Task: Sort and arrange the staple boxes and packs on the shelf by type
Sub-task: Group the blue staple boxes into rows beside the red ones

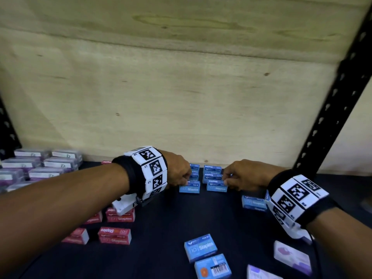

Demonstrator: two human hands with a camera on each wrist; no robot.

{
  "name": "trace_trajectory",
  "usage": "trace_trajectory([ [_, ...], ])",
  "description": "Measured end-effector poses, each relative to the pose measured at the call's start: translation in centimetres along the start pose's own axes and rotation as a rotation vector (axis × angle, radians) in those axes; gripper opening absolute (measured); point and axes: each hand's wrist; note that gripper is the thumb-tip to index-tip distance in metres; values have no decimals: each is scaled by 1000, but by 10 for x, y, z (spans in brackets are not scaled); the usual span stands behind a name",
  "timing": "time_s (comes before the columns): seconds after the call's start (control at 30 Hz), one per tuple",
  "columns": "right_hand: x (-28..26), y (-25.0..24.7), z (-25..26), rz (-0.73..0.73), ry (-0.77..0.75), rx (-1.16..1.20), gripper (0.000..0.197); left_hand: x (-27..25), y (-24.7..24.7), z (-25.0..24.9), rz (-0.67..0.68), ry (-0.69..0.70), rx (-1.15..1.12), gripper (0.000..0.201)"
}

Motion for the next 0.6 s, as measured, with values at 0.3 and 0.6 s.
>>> trace_trajectory([
  [0.3,6,-2,2,47,7,38,8,2,4,4,12,-10,-71,24],
  [0.6,-6,-1,3,20,68,110,17,-7,4,-4,17,-51,18,38],
])
Point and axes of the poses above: each hand's wrist, its own x-axis towards the middle knuckle, its own y-axis out of the palm, z = x × y, and after that the axes turned 1 degree about y, right-handed
